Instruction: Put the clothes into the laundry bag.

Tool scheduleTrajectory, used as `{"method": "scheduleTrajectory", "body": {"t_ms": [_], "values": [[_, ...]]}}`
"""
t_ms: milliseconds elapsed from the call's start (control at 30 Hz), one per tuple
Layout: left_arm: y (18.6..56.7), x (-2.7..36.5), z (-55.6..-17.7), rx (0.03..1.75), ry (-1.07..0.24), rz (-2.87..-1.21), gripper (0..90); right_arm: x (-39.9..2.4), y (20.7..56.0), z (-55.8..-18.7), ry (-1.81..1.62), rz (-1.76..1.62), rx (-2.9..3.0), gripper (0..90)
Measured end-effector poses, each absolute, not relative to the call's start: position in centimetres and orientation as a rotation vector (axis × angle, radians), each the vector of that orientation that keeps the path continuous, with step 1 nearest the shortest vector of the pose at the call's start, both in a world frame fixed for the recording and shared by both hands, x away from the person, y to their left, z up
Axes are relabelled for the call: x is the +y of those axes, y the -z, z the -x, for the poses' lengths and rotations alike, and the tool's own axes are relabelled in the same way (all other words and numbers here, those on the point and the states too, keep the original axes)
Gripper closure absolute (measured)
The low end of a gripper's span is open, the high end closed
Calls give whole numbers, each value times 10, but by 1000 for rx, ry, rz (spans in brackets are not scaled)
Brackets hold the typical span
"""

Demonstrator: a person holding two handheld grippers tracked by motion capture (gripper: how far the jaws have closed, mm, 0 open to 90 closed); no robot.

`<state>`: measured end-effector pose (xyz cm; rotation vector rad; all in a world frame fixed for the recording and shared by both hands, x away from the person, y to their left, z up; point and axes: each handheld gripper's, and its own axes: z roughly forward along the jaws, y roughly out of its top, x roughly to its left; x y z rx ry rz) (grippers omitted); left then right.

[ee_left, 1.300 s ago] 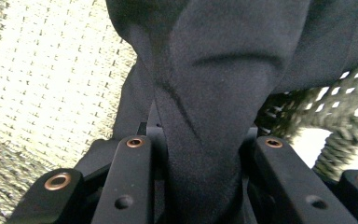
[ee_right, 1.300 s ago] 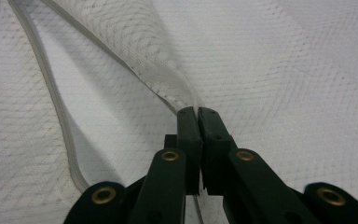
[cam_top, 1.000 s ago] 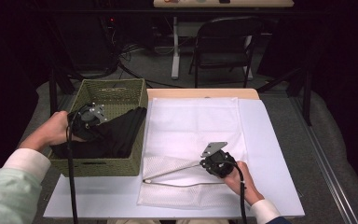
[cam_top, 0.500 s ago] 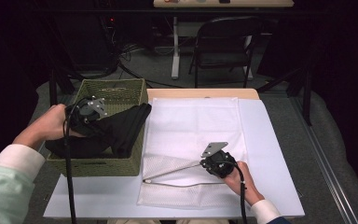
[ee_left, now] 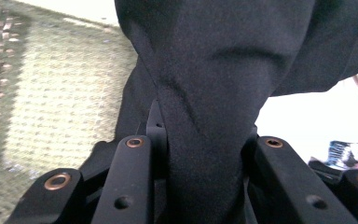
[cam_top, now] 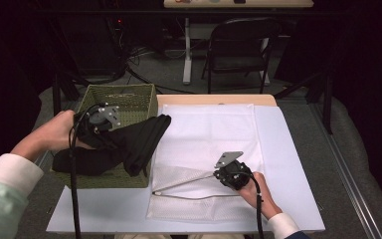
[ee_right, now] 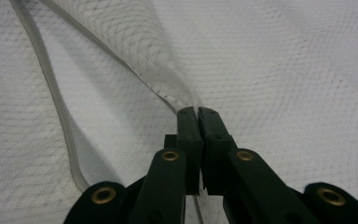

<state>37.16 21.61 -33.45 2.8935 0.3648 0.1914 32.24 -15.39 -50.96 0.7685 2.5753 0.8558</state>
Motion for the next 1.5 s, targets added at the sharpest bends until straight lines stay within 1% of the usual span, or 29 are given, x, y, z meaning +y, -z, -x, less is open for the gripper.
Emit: {"method": "scheduleTrajectory", "body": {"t_ms": [267, 433, 733, 933, 1200, 1500], "values": [[336, 198, -361, 320, -145, -2906, 692, -153, 509, -322, -858, -782, 2570, 880], [344, 189, -354, 327, -95, -2915, 691, -154, 508, -322, -858, -790, 2565, 880], [354, 172, -337, 320, -96, -2934, 694, -154, 507, -323, -856, -793, 2561, 881], [353, 161, -326, 317, -59, -2917, 696, -154, 505, -324, -863, -802, 2552, 882], [375, 148, -311, 343, -2, -2907, 703, -154, 504, -324, -869, -809, 2546, 882], [394, 139, -304, 397, 1, -2852, 727, -152, 502, -326, -865, -804, 2536, 883]]}}
